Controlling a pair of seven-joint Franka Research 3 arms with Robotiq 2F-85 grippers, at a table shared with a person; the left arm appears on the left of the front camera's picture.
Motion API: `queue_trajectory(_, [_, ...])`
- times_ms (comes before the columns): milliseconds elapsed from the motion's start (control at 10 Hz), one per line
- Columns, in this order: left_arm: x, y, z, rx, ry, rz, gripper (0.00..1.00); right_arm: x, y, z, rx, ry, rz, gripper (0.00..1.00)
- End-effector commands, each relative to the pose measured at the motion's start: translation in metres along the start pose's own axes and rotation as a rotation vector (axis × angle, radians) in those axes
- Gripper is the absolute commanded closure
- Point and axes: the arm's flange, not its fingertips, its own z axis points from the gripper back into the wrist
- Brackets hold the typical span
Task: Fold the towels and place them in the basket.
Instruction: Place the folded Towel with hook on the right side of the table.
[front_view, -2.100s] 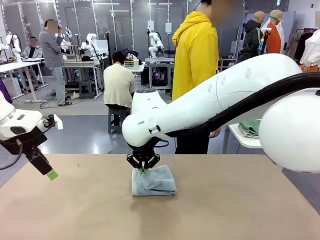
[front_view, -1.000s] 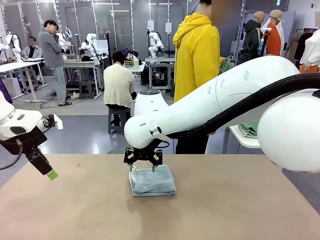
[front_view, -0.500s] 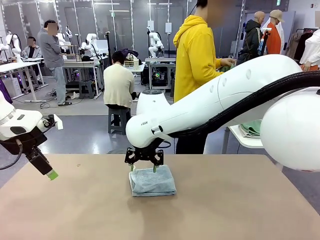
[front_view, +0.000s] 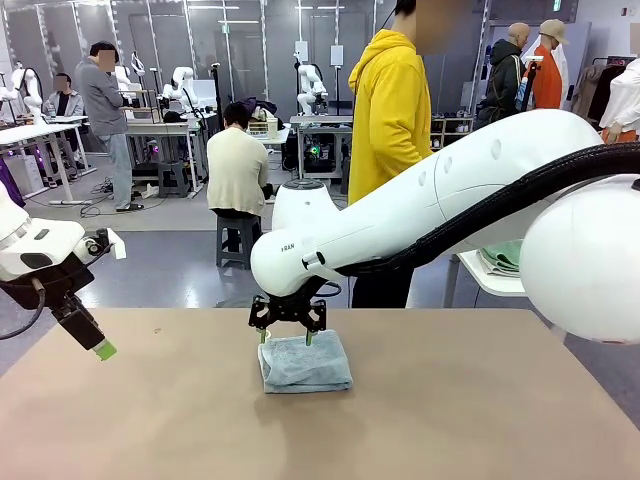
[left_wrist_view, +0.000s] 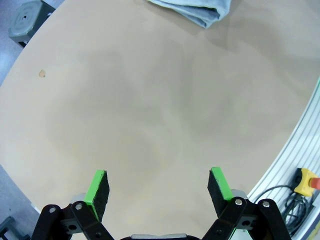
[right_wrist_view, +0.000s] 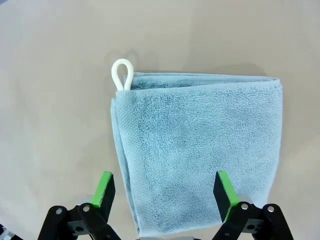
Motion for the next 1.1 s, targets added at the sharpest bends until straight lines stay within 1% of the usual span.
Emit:
queue_trajectory(0, [0.005, 0.002, 0.001, 0.017, 0.004, 0.013, 0.00, 0.002, 0.000, 0.000, -0.006, -0.006, -0.006, 0.00])
queue_trajectory(700, [0.005, 0.002, 0.001, 0.017, 0.004, 0.013, 0.00, 0.000, 0.000, 0.000, 0.000, 0.000, 0.000, 0.01])
queue_trajectory(800, [0.005, 0.002, 0.001, 0.017, 0.004, 0.013, 0.00, 0.006, -0.022, 0.024, 0.018, -0.030, 0.011, 0.00])
queue_trajectory(1000, [0.005, 0.002, 0.001, 0.017, 0.004, 0.013, 0.00, 0.013, -0.080, 0.060, 0.154, -0.002, -0.053, 0.00])
